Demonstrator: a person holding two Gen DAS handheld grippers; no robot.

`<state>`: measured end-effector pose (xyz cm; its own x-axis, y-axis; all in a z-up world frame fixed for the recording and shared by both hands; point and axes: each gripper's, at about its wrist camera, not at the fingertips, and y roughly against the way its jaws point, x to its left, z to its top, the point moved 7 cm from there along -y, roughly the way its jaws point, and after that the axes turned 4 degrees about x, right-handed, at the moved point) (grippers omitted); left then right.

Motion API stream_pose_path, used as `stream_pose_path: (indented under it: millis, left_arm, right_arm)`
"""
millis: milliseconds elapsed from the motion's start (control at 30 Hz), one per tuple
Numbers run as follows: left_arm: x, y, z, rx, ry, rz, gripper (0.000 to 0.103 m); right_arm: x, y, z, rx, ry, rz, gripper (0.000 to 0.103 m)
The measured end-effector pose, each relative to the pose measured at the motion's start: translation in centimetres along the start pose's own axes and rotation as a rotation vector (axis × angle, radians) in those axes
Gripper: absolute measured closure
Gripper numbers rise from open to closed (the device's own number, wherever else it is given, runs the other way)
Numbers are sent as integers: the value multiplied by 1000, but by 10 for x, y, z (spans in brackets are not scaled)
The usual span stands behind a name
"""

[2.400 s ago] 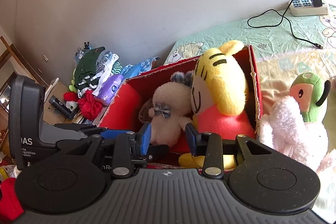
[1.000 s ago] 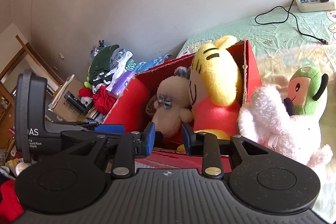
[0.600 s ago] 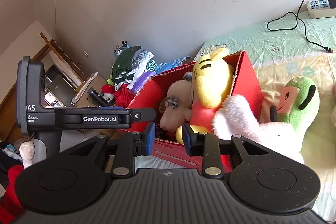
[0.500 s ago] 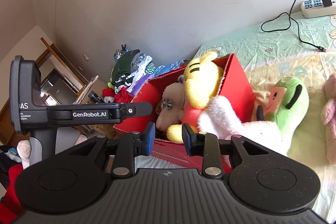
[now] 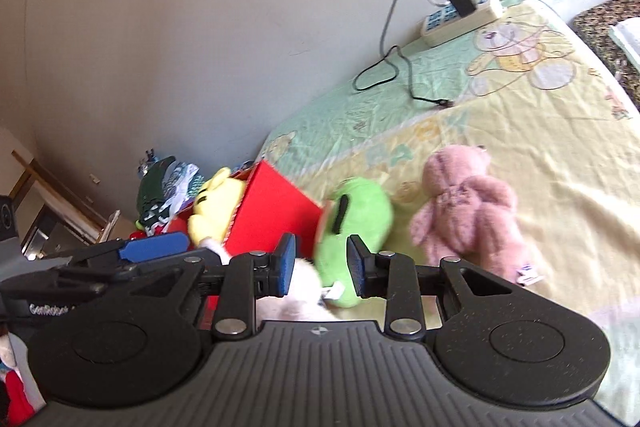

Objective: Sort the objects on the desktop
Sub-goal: 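Move the right gripper back to the pile and grasp the pink bear, then lift the pink bear off the bed with the right gripper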

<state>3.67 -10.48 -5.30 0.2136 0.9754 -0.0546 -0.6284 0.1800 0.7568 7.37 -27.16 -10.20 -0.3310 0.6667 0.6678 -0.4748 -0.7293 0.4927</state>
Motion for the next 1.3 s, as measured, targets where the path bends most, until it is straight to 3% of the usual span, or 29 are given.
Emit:
stream_pose_path:
  millis: [267, 500, 533, 867, 1067, 1300]
  left_arm:
    - [-55, -74, 0, 119, 5, -140, 19]
    - [-61, -126, 11, 170, 75, -151, 19]
    - [-60, -132, 12, 176, 86, -148, 19]
    - [-52, -179, 14, 267, 128, -111, 20]
    - [-46, -194, 17, 283, 124, -77, 18]
    - [-45, -204, 15, 292, 119, -57, 12]
  right_arm:
    - [-77, 9, 15, 6, -160, -93, 70]
    - [-110, -7, 28, 44, -210, -90, 67]
    - [-114, -13, 30, 53, -217, -80, 63]
    - [-145, -63, 36, 138, -278, 4, 63]
    - [-138, -83, 34, 189, -273, 127, 63]
    - [-133, -93, 34, 232, -278, 200, 63]
